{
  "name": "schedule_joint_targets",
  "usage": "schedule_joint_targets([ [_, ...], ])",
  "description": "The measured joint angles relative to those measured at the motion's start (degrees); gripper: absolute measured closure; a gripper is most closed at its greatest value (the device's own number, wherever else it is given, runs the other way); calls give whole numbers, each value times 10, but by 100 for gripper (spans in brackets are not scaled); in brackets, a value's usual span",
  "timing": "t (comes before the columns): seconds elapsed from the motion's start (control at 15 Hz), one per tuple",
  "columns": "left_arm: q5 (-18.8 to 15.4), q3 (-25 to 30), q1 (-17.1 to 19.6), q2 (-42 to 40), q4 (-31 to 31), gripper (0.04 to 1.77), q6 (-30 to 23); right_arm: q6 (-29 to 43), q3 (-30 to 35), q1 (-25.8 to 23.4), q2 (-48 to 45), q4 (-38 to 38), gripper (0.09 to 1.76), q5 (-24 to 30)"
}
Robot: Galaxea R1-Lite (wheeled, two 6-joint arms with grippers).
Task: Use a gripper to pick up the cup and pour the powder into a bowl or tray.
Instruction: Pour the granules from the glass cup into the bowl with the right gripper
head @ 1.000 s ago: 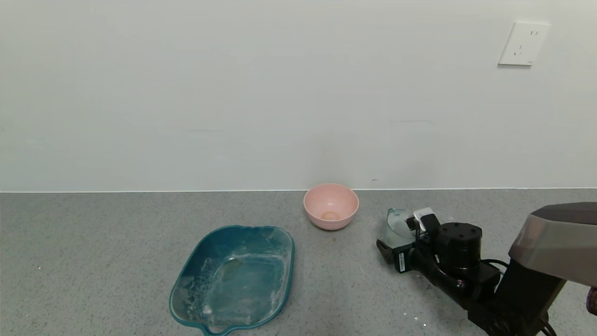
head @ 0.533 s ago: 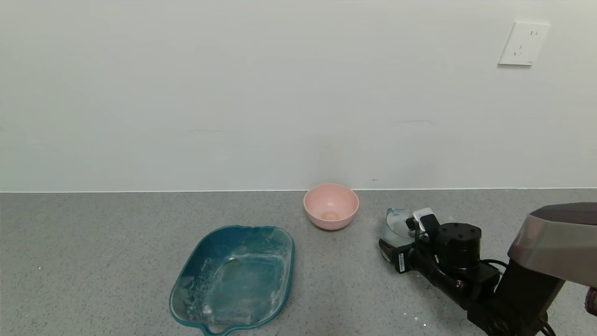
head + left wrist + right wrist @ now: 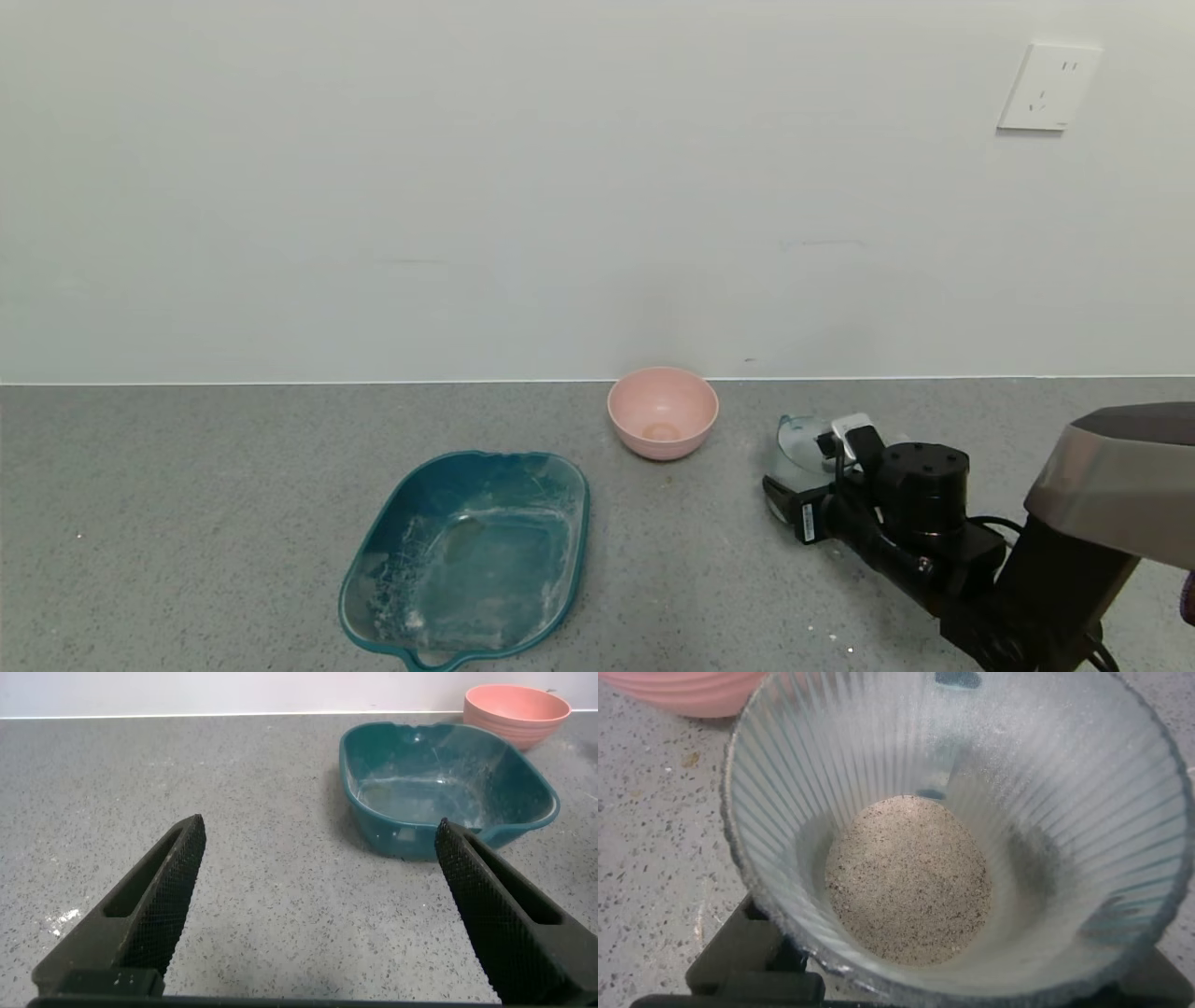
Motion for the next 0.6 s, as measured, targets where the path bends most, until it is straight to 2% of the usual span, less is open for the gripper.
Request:
schedule_joint_targets([
  [0.33,0,0,0,0,0,5,0,-8,-26,-8,-50,90,50,0],
  [0.6,0,0,0,0,0,5,0,-24,-86,-19,-106,206,50,-1],
])
